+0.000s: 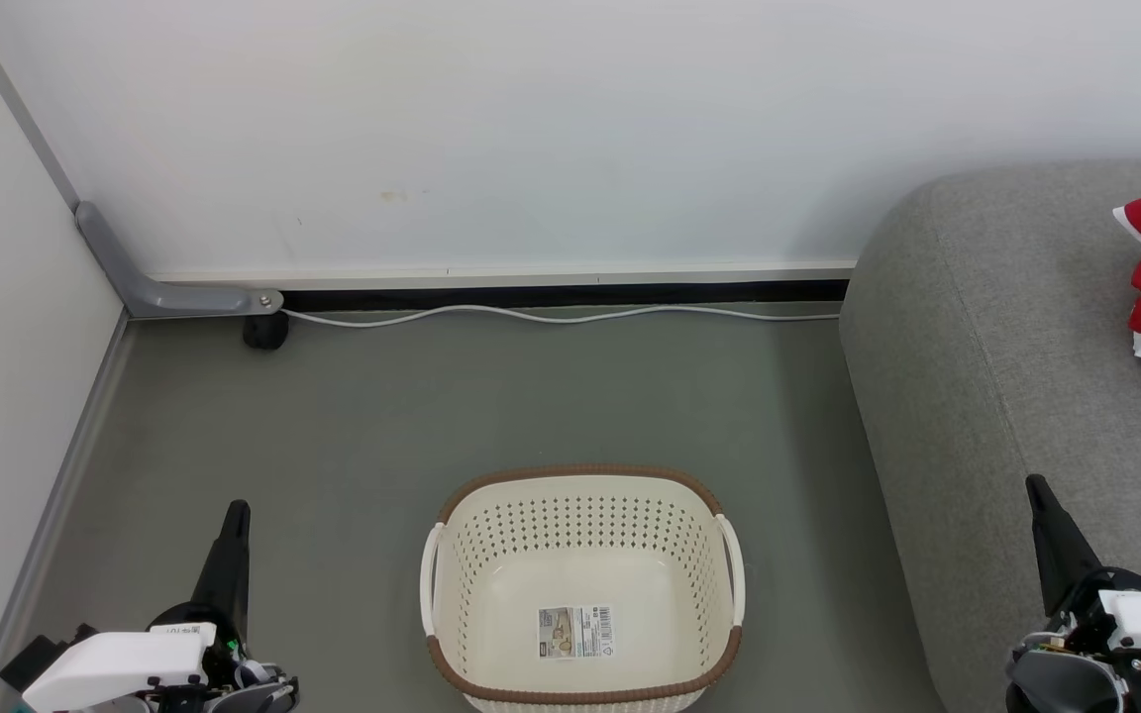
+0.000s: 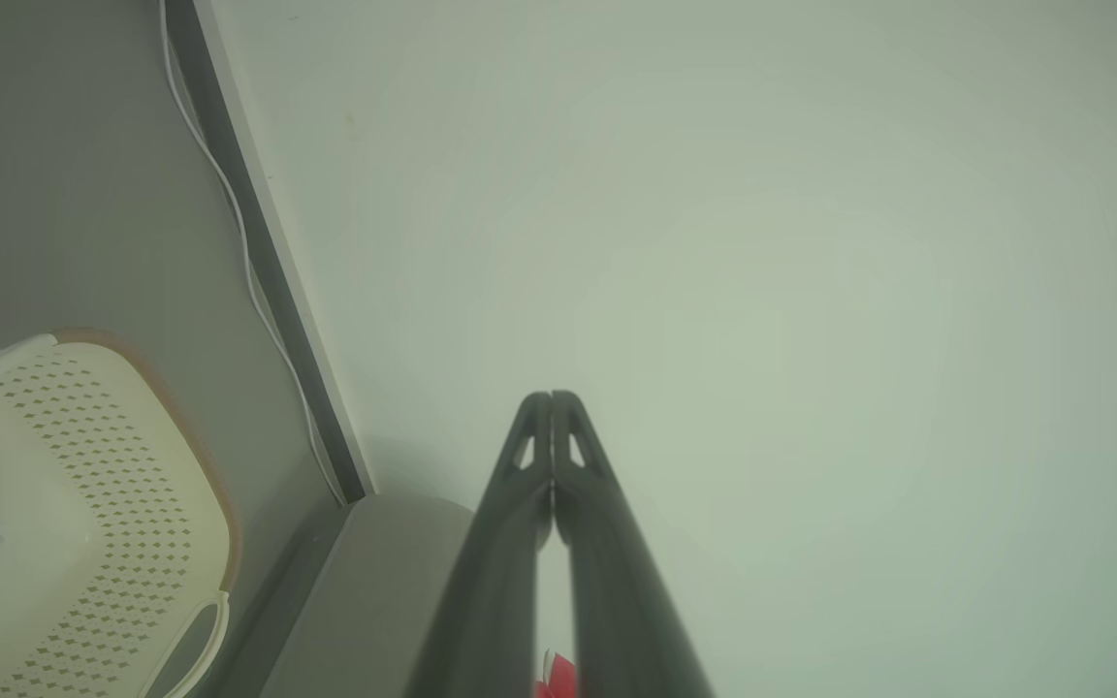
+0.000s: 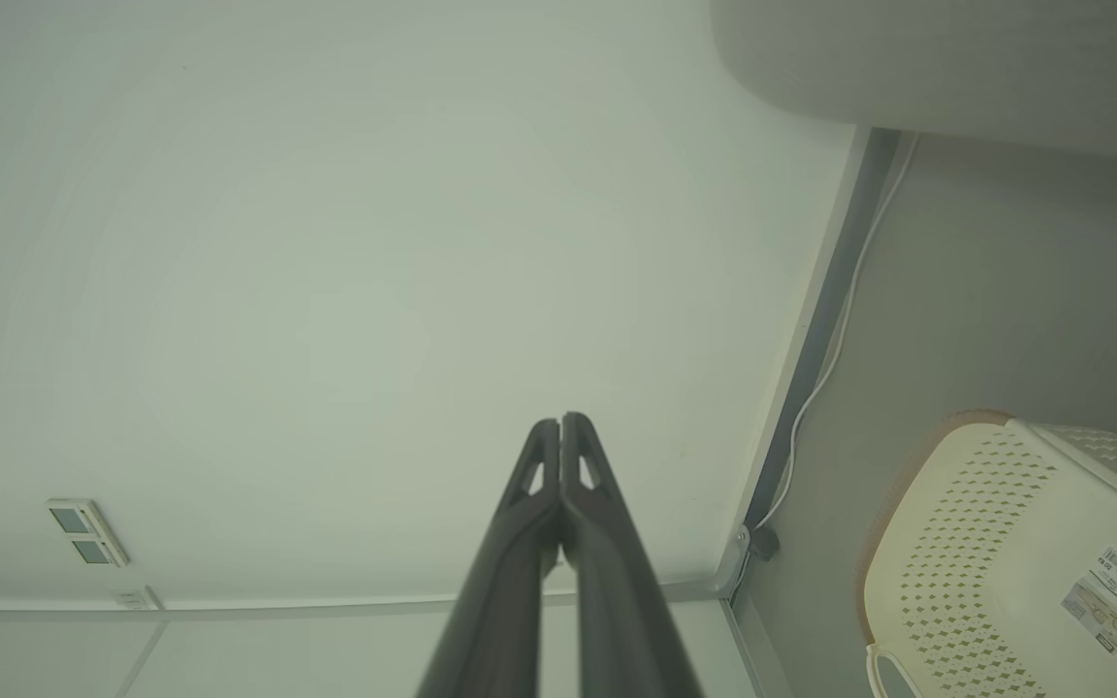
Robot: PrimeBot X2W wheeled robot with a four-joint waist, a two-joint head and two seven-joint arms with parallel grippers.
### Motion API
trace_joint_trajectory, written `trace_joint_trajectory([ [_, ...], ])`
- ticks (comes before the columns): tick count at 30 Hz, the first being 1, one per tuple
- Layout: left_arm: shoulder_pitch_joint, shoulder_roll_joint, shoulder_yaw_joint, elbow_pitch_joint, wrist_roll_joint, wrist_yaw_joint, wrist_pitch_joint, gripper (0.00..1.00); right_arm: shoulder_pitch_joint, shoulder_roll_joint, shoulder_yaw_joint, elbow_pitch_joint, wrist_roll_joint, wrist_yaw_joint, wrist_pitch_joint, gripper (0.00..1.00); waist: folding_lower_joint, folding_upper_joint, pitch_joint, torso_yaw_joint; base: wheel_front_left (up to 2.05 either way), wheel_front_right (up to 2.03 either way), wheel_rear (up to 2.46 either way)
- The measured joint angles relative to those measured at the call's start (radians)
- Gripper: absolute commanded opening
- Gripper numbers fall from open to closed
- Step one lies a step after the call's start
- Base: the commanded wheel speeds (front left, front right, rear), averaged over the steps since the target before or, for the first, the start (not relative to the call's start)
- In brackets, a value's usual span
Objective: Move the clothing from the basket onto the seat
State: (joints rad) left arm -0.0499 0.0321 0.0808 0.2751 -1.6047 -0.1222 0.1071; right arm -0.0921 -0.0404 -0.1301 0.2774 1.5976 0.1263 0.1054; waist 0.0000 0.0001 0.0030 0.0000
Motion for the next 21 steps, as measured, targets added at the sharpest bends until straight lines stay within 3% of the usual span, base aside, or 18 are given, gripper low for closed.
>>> trace_joint_trajectory([
  [21, 0.000, 0.000, 0.000, -0.001, 0.000, 0.000, 0.000, 0.00, 0.000, 0.000, 0.000, 0.000, 0.000, 0.000, 0.000, 0.00, 0.0000, 0.0000, 0.000, 0.000, 0.00, 0.00, 0.00],
])
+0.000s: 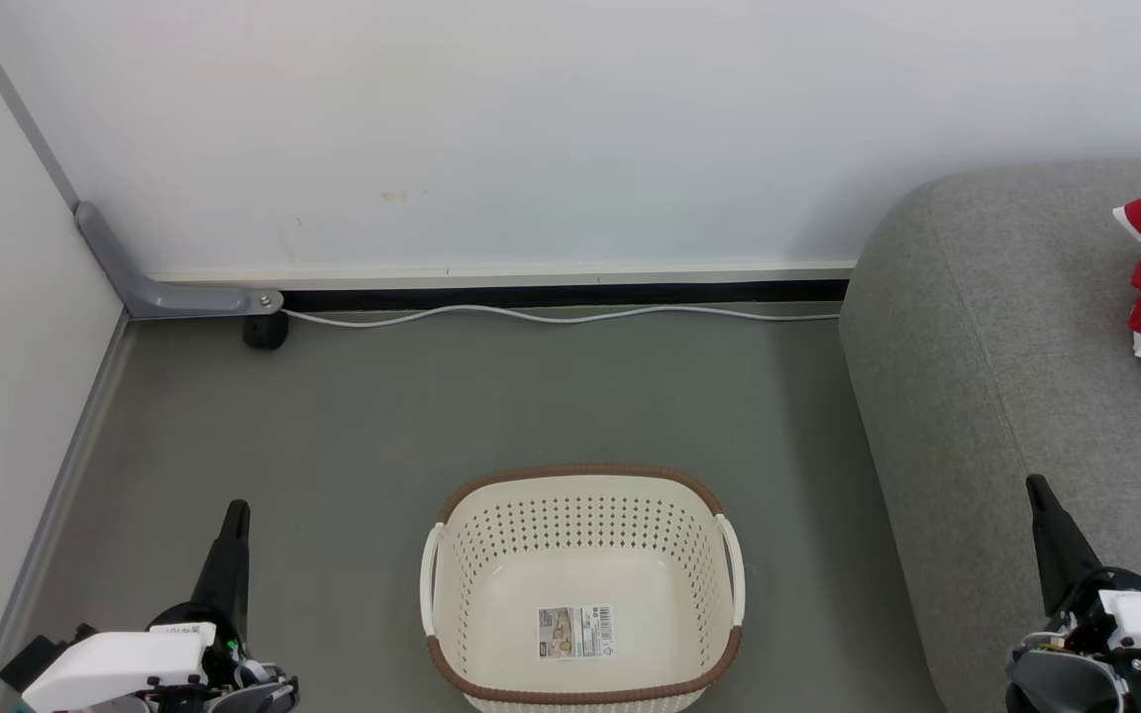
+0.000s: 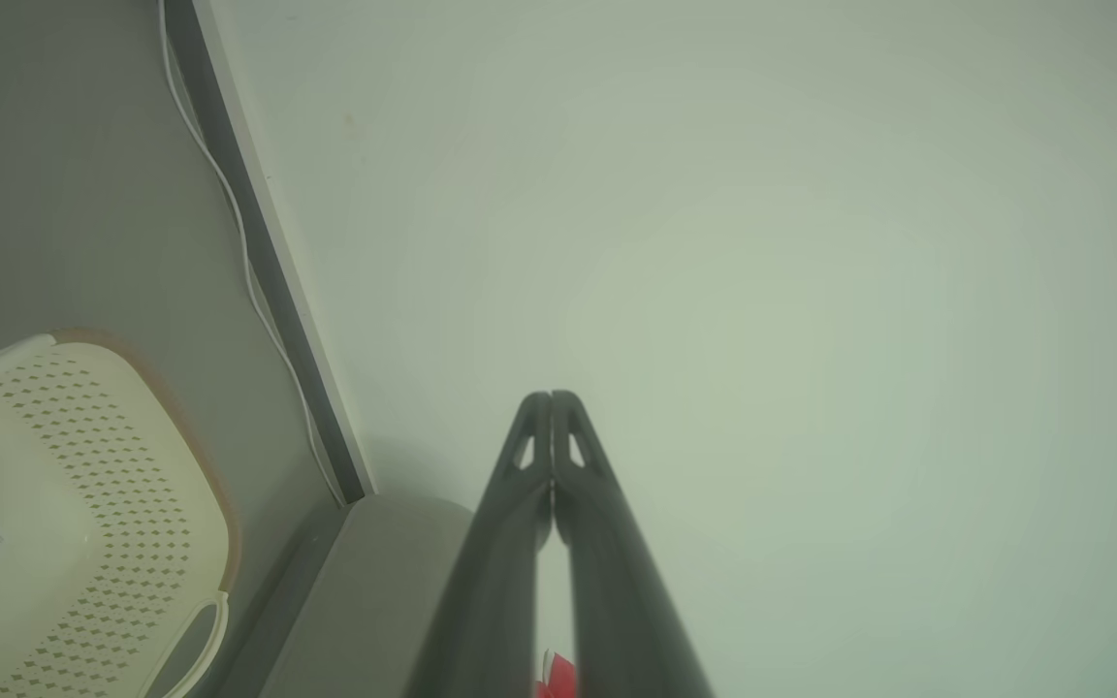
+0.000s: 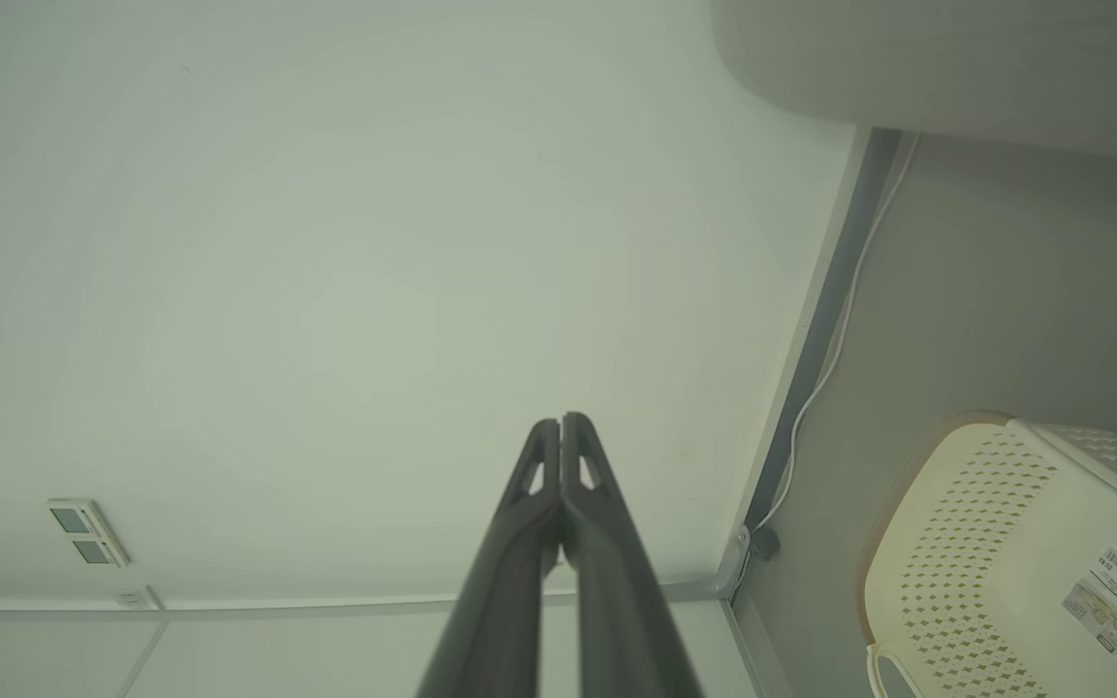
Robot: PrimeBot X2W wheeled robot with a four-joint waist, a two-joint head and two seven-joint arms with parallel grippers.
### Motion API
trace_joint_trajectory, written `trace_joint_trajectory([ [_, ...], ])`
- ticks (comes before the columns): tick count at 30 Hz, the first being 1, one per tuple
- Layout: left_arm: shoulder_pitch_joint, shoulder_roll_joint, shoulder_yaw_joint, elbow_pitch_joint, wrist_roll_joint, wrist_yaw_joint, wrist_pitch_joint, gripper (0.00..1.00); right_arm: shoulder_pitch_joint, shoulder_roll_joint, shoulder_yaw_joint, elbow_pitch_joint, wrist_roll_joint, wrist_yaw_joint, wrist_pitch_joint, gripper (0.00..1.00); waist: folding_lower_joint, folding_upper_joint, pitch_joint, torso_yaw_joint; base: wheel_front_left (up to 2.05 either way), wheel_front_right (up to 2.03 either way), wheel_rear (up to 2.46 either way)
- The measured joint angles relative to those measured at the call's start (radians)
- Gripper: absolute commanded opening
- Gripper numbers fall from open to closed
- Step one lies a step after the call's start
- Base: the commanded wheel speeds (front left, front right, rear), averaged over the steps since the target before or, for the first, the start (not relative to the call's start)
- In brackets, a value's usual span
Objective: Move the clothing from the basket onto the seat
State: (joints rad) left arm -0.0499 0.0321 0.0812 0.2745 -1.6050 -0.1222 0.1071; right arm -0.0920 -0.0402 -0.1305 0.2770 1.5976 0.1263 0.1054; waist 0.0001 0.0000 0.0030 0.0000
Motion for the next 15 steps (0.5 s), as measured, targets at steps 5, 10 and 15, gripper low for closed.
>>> trace_joint_trajectory([
  [5, 0.000, 0.000, 0.000, 0.000, 0.000, 0.000, 0.000, 0.00, 0.000, 0.000, 0.000, 0.000, 0.000, 0.000, 0.000, 0.00, 0.0000, 0.0000, 0.000, 0.000, 0.00, 0.00, 0.00],
  [10, 0.000, 0.000, 0.000, 0.000, 0.000, 0.000, 0.000, 0.00, 0.000, 0.000, 0.000, 0.000, 0.000, 0.000, 0.000, 0.00, 0.0000, 0.0000, 0.000, 0.000, 0.00, 0.00, 0.00],
  [15, 0.000, 0.000, 0.000, 0.000, 0.000, 0.000, 0.000, 0.00, 0.000, 0.000, 0.000, 0.000, 0.000, 0.000, 0.000, 0.00, 0.0000, 0.0000, 0.000, 0.000, 0.00, 0.00, 0.00],
])
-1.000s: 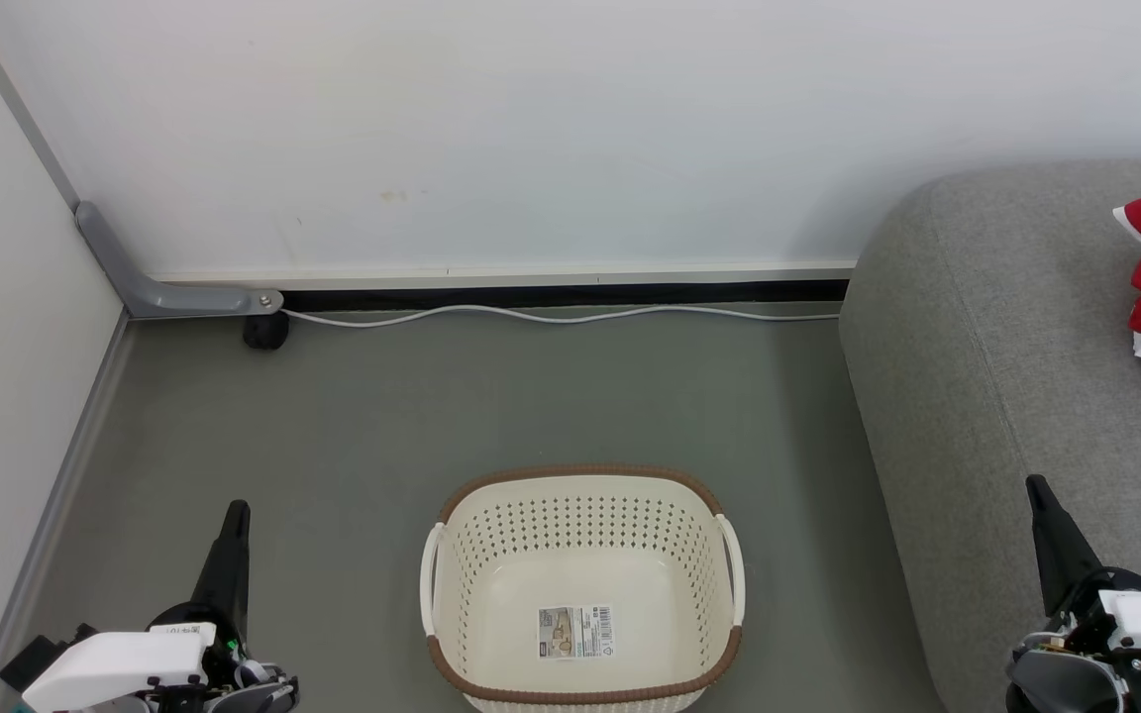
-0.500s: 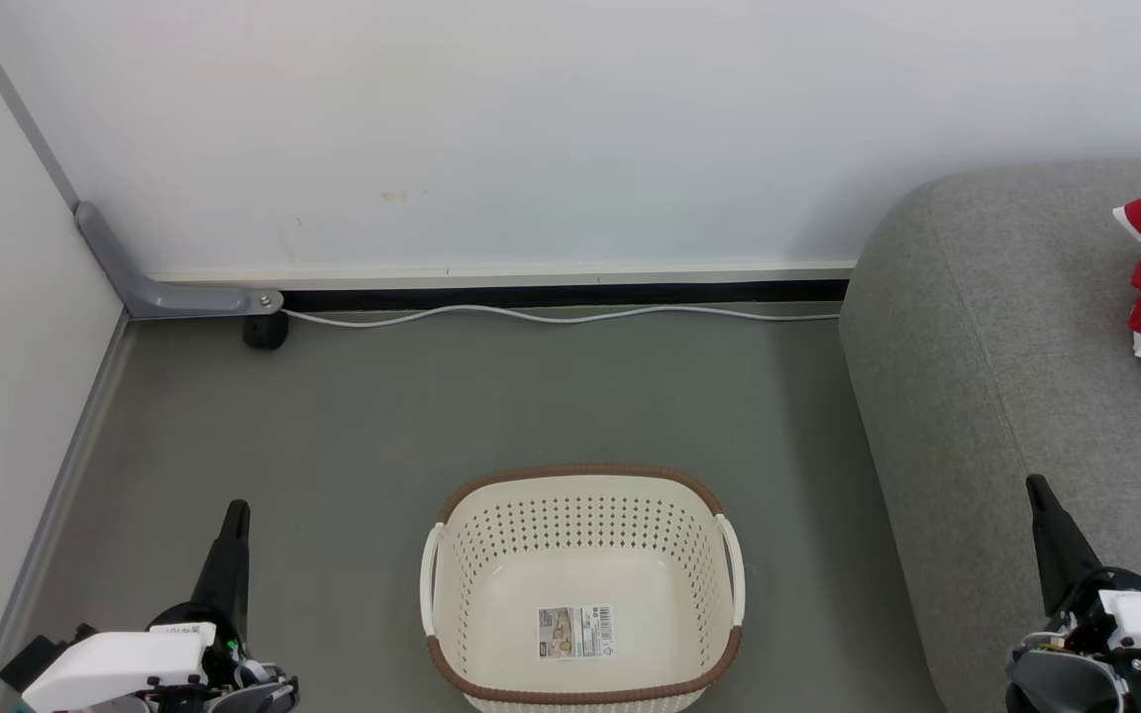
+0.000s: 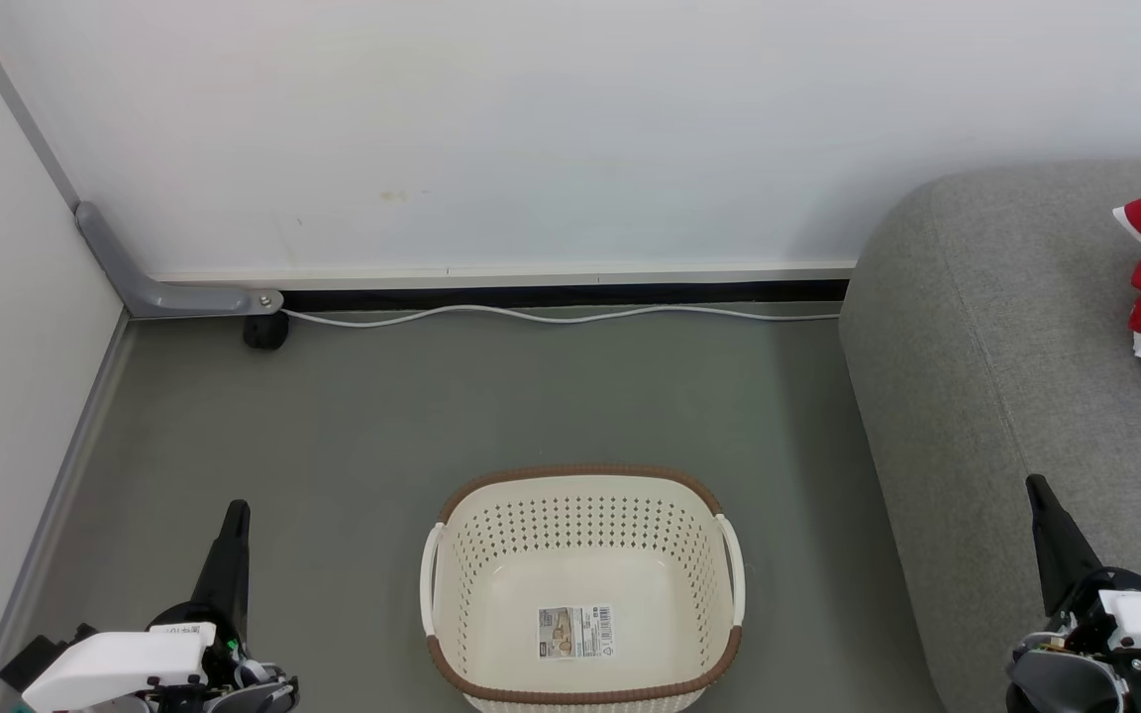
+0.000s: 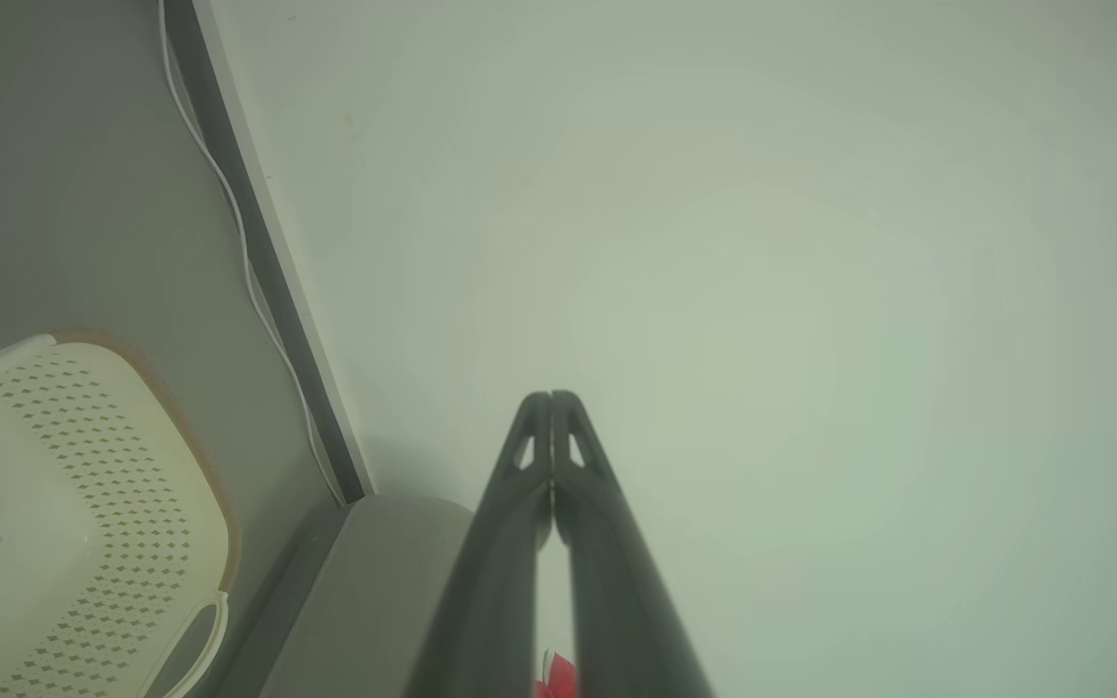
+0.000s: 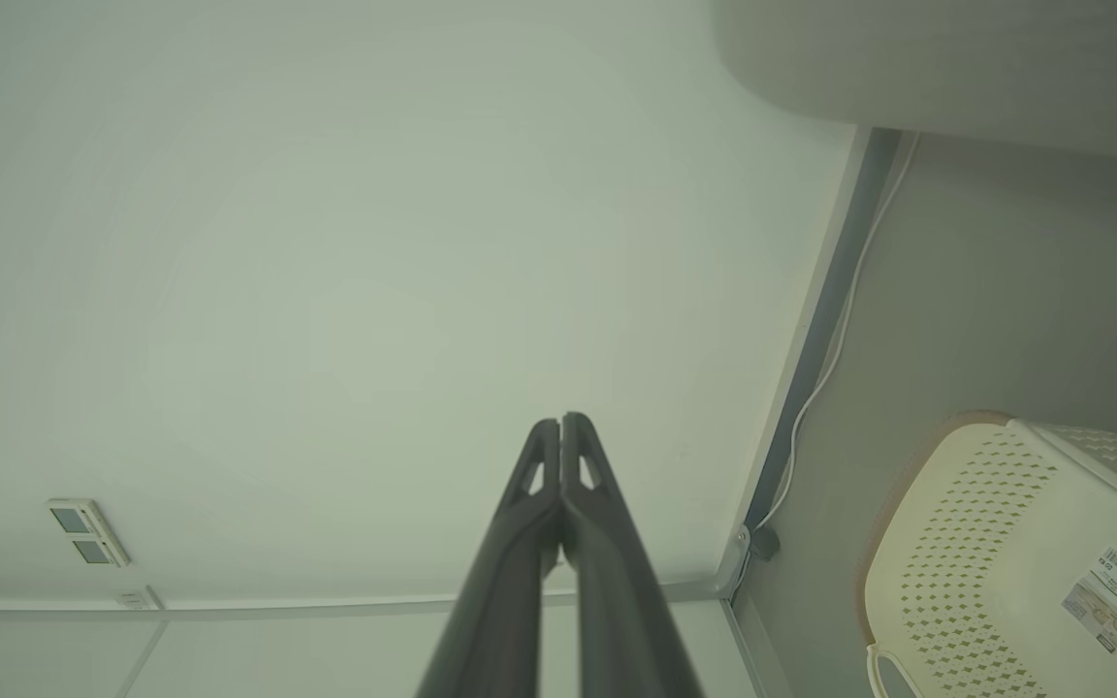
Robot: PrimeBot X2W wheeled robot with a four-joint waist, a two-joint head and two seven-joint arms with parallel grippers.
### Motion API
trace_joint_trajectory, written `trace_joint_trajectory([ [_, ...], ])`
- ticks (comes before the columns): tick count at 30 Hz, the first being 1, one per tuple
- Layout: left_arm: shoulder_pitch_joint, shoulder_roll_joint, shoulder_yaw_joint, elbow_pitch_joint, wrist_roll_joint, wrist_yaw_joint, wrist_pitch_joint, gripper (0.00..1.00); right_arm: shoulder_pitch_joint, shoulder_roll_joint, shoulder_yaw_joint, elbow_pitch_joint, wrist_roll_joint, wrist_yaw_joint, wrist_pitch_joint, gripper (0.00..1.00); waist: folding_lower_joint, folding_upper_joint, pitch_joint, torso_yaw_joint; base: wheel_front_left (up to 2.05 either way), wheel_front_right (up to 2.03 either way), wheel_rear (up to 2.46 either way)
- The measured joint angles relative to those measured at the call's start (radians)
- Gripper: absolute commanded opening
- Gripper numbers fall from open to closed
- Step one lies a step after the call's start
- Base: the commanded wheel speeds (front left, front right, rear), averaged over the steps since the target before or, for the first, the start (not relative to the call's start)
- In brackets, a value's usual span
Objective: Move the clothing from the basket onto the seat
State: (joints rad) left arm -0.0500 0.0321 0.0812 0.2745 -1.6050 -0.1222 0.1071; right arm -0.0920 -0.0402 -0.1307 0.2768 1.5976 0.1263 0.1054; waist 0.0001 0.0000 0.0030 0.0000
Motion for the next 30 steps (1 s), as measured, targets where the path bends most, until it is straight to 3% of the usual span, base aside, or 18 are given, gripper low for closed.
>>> trace_joint_trajectory([
  [30, 0.000, 0.000, 0.000, 0.000, 0.000, 0.000, 0.000, 0.00, 0.000, 0.000, 0.000, 0.000, 0.000, 0.000, 0.000, 0.00, -0.0001, 0.0000, 0.000, 0.000, 0.00, 0.00, 0.00],
])
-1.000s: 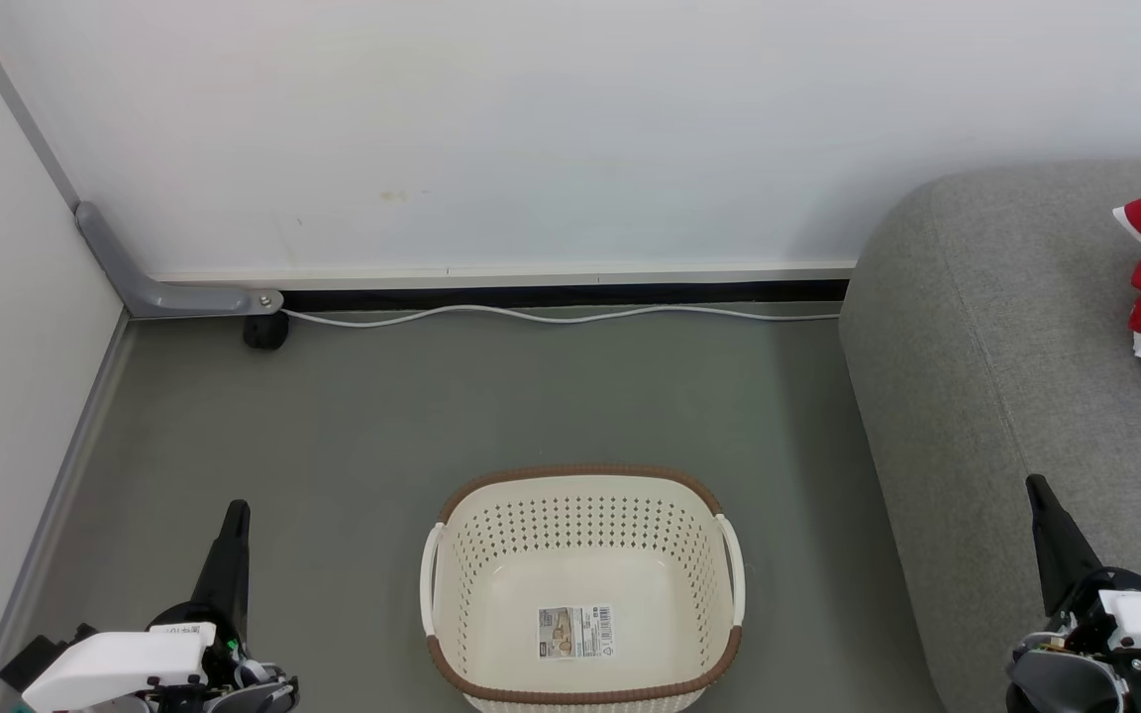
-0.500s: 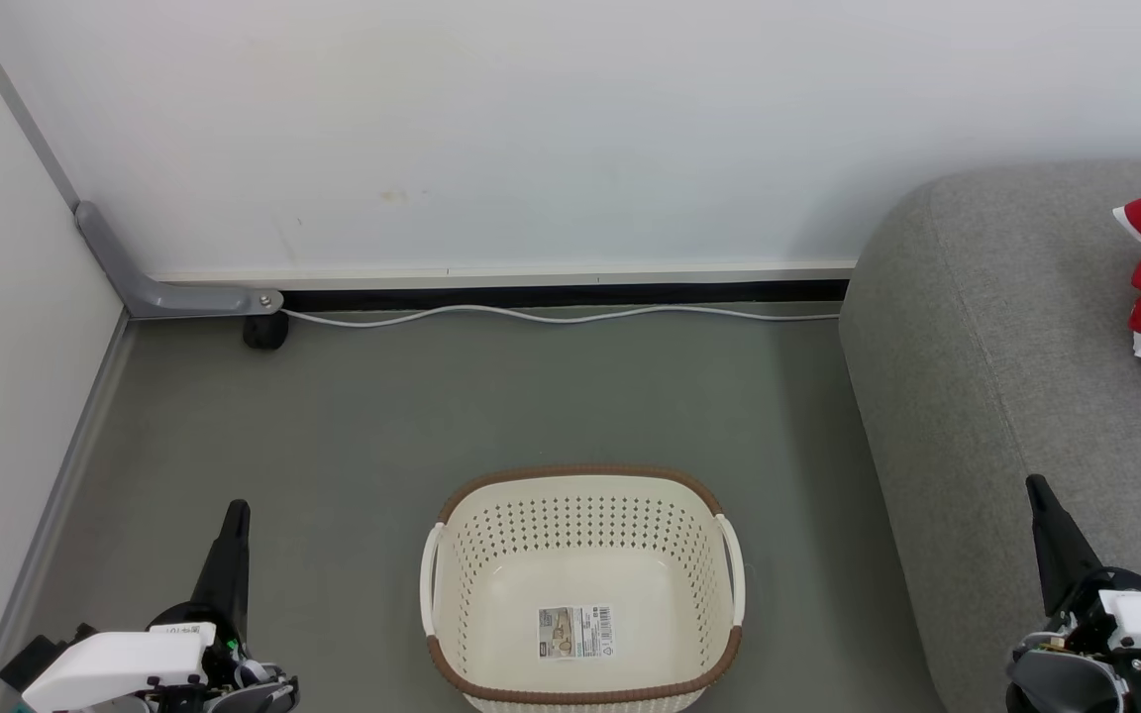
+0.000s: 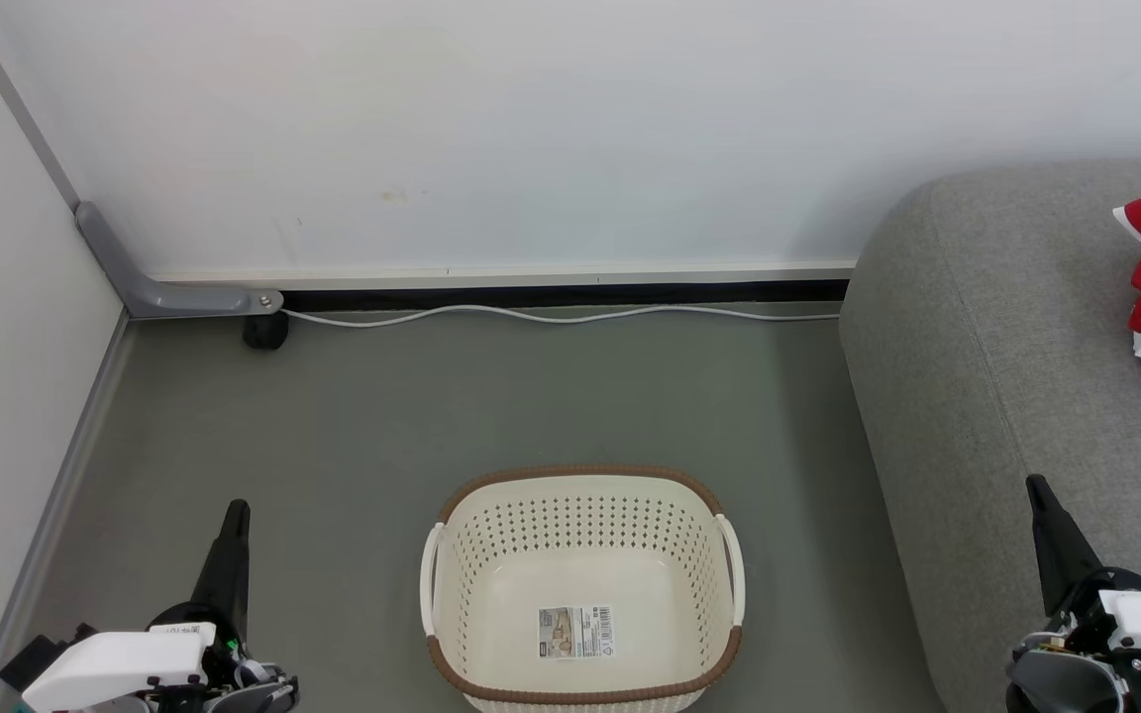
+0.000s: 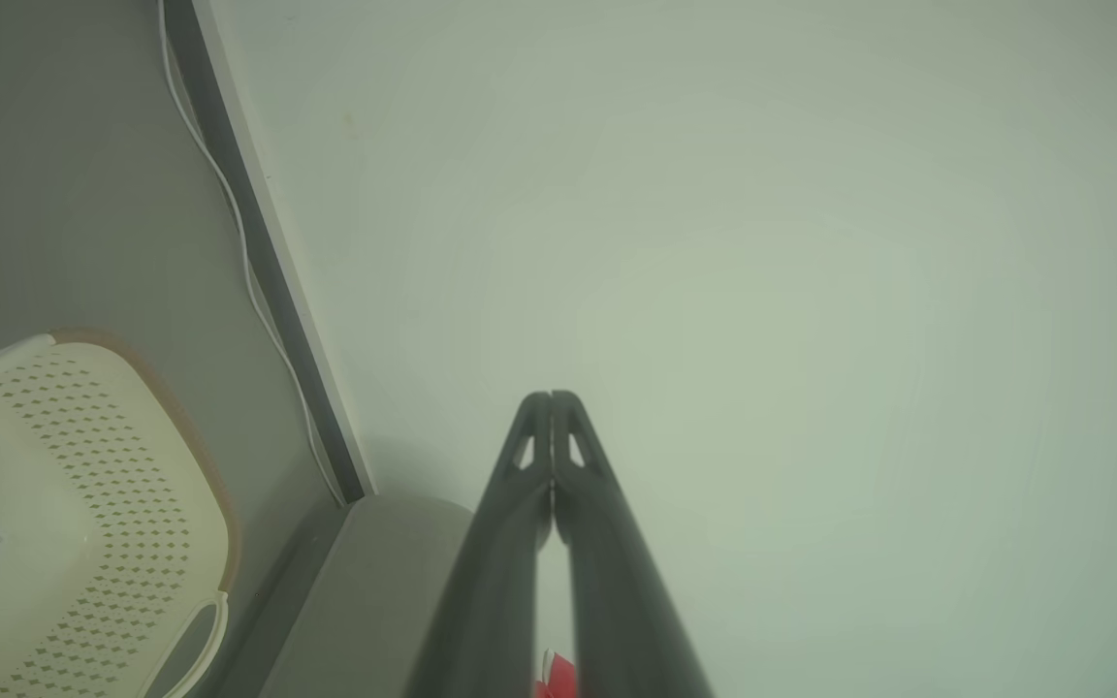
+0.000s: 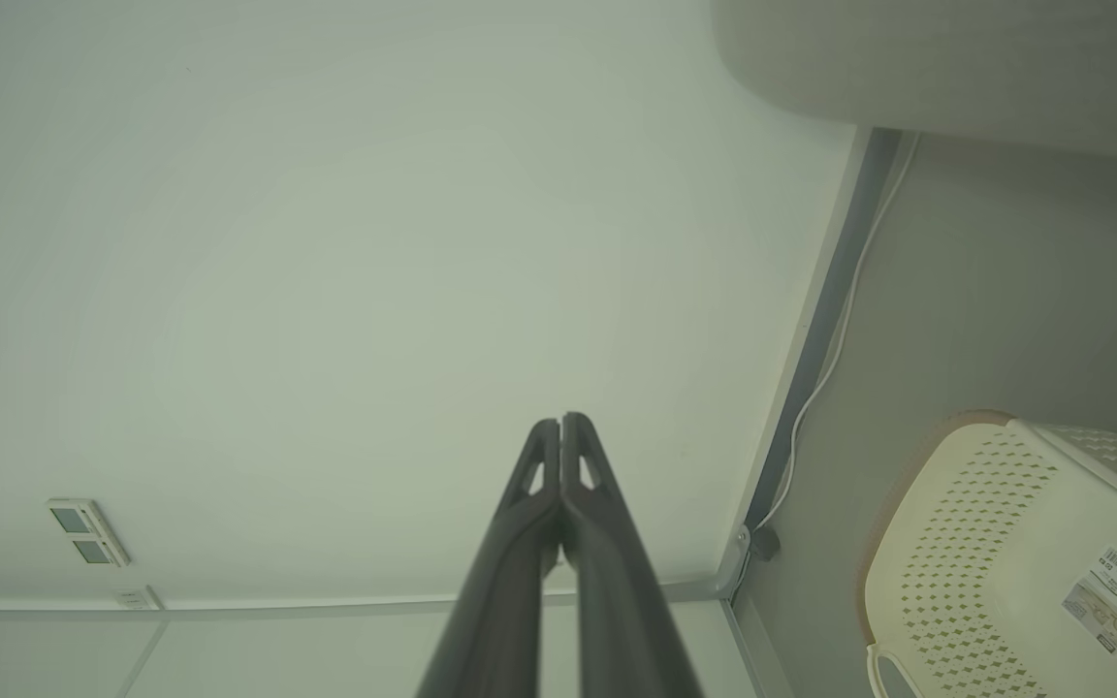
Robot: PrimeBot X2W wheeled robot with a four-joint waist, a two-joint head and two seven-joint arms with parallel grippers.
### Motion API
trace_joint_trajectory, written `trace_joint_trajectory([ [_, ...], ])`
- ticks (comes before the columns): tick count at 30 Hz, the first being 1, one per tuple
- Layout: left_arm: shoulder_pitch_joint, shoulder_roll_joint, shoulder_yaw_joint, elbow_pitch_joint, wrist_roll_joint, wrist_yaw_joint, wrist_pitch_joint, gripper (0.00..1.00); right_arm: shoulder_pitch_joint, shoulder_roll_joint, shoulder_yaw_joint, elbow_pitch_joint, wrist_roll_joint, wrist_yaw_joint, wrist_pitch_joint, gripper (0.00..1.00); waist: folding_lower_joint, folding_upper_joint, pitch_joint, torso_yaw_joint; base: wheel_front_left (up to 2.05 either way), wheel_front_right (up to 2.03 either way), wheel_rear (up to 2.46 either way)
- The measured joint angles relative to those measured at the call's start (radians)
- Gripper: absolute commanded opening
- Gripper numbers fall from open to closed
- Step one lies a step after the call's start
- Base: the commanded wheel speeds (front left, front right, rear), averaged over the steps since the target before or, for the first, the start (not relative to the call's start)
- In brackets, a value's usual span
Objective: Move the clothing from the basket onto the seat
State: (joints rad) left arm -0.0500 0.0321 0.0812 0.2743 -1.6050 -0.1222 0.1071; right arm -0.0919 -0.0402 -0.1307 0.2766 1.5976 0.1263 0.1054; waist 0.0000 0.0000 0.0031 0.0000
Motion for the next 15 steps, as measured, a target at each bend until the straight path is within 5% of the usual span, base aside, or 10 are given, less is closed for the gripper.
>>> trace_joint_trajectory([
  [15, 0.000, 0.000, 0.000, 0.000, 0.000, 0.000, 0.000, 0.00, 0.000, 0.000, 0.000, 0.000, 0.000, 0.000, 0.000, 0.00, 0.0000, 0.0000, 0.000, 0.000, 0.00, 0.00, 0.00],
])
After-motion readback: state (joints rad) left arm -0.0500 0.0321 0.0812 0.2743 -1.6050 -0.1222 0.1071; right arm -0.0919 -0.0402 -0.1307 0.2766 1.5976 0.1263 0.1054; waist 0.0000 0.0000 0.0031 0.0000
